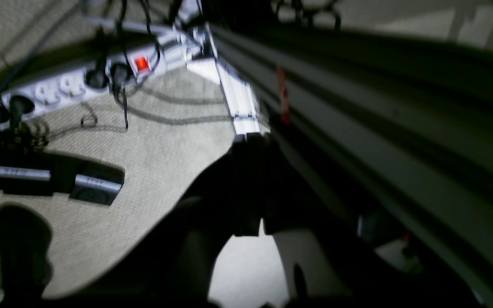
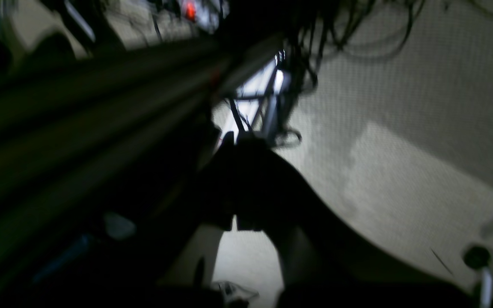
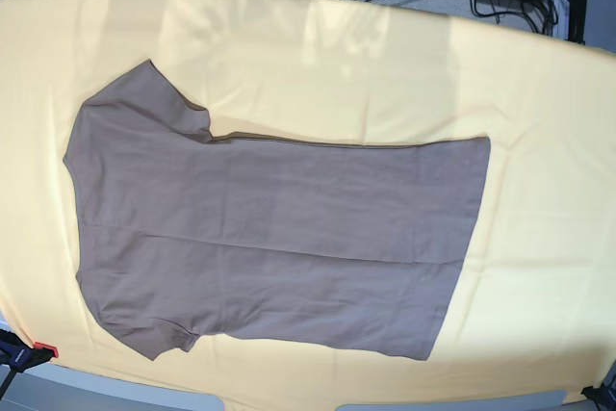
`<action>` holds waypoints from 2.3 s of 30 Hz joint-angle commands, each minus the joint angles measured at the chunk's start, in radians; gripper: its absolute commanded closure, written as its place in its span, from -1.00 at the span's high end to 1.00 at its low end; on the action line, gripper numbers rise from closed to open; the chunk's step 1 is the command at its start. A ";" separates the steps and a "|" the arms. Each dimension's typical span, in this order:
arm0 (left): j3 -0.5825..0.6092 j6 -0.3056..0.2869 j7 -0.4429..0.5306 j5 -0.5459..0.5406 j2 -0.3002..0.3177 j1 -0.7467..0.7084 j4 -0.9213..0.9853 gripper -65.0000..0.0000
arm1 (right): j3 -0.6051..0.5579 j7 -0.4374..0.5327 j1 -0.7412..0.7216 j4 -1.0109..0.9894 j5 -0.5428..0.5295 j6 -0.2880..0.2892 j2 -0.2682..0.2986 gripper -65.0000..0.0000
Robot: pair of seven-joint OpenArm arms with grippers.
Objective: Fold the T-shirt properly
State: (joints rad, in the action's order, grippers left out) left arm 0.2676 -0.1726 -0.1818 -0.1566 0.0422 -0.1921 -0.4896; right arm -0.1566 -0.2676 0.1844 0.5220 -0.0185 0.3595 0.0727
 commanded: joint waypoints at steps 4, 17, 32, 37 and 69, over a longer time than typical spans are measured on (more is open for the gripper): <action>0.000 -0.018 -0.068 -0.008 -0.008 -0.103 -0.151 -1.00 | -0.002 -0.026 0.129 0.163 -0.007 0.009 0.046 -1.00; 0.000 -0.018 -0.195 -0.010 0.132 -0.499 -0.727 -1.00 | -0.002 -0.190 0.631 0.835 -0.116 0.085 0.227 -1.00; -0.193 0.084 -0.220 0.070 0.422 -0.938 -1.556 -1.00 | 0.002 -0.321 1.111 1.677 0.070 -0.221 0.396 -1.00; -0.384 0.049 -0.220 0.049 0.426 -1.011 -1.788 -1.00 | 0.002 -0.326 1.125 1.834 0.224 -0.335 0.396 -1.00; -0.484 -0.354 0.096 0.029 1.038 -0.306 -1.407 -0.16 | 0.379 -0.196 0.535 1.670 -0.105 0.129 0.433 -0.08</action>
State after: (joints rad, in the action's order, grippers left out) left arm -0.2024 -0.5331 -0.0986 -0.1139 1.0618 -0.4984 -1.8866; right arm 0.2161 -0.4828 0.7128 2.1780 -0.1173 0.4908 0.4965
